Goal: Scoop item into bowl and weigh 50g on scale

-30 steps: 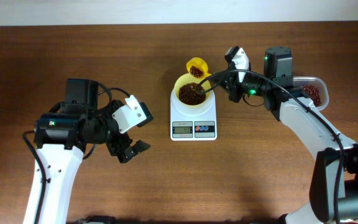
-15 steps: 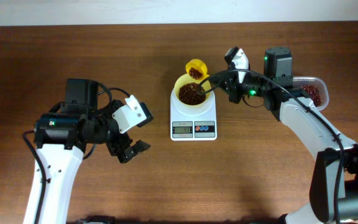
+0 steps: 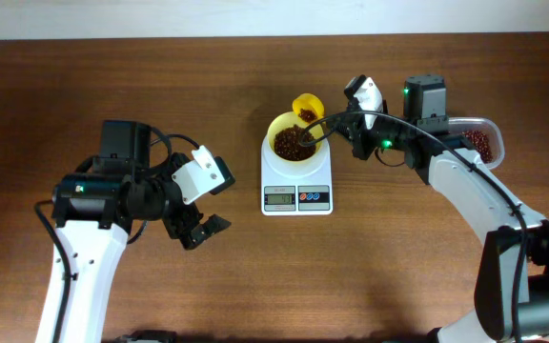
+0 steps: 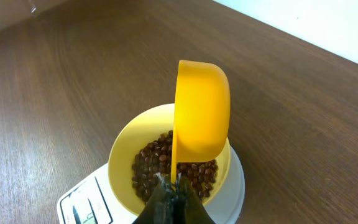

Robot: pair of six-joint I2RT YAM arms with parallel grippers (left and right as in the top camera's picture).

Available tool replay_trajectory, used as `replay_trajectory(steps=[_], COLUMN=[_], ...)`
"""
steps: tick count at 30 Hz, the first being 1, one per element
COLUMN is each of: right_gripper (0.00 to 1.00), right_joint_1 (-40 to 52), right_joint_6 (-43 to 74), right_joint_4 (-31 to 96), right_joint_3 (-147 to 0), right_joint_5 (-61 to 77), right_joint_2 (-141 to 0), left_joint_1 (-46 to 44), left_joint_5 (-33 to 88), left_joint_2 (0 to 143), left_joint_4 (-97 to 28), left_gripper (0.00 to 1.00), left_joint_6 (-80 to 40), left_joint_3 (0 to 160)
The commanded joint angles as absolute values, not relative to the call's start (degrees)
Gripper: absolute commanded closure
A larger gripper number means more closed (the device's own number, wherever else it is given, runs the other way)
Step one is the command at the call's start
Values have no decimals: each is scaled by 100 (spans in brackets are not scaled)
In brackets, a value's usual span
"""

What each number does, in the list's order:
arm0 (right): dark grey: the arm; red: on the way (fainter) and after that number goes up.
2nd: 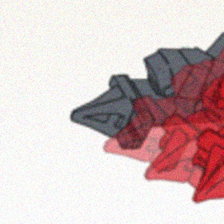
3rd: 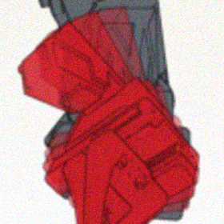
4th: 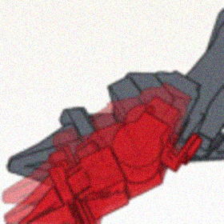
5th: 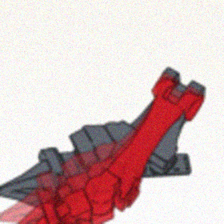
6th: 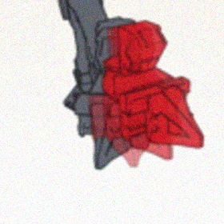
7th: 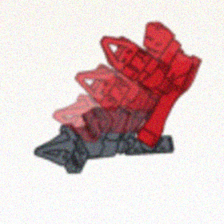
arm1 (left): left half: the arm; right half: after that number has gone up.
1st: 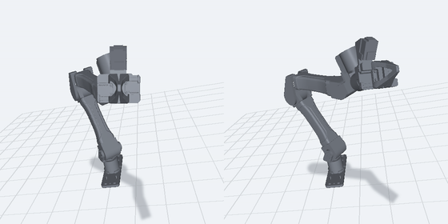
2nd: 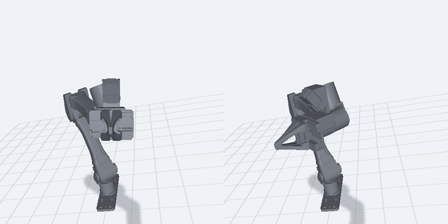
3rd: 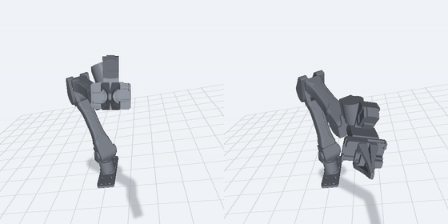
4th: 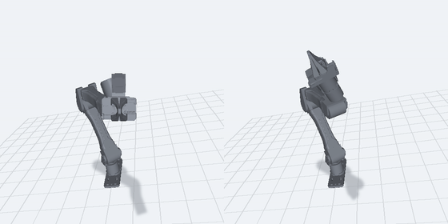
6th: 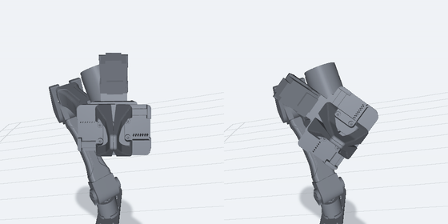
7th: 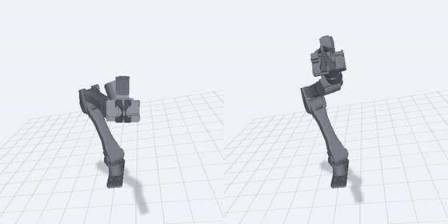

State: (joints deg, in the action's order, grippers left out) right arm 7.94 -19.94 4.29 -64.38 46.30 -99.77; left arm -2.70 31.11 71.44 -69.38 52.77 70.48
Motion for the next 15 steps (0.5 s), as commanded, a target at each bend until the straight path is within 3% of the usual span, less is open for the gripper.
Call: replay_trajectory(steps=[1,15], right_gripper=[96,96], right_joint_1=[829,825], right_joint_6=[-2058,-2058], right_joint_4=[427,410], right_joint_3=[-6484,-6486], right_joint_5=[4611,4991], right_joint_2=[-9988,-9804], left_joint_1=[-235,-235], left_joint_5=[3192,3192], left_joint_2=[7059,7059], left_joint_4=[-6945,-6945], left_gripper=[1,1], left_joint_6=[5345,5345], left_joint_3=[7032,7032])
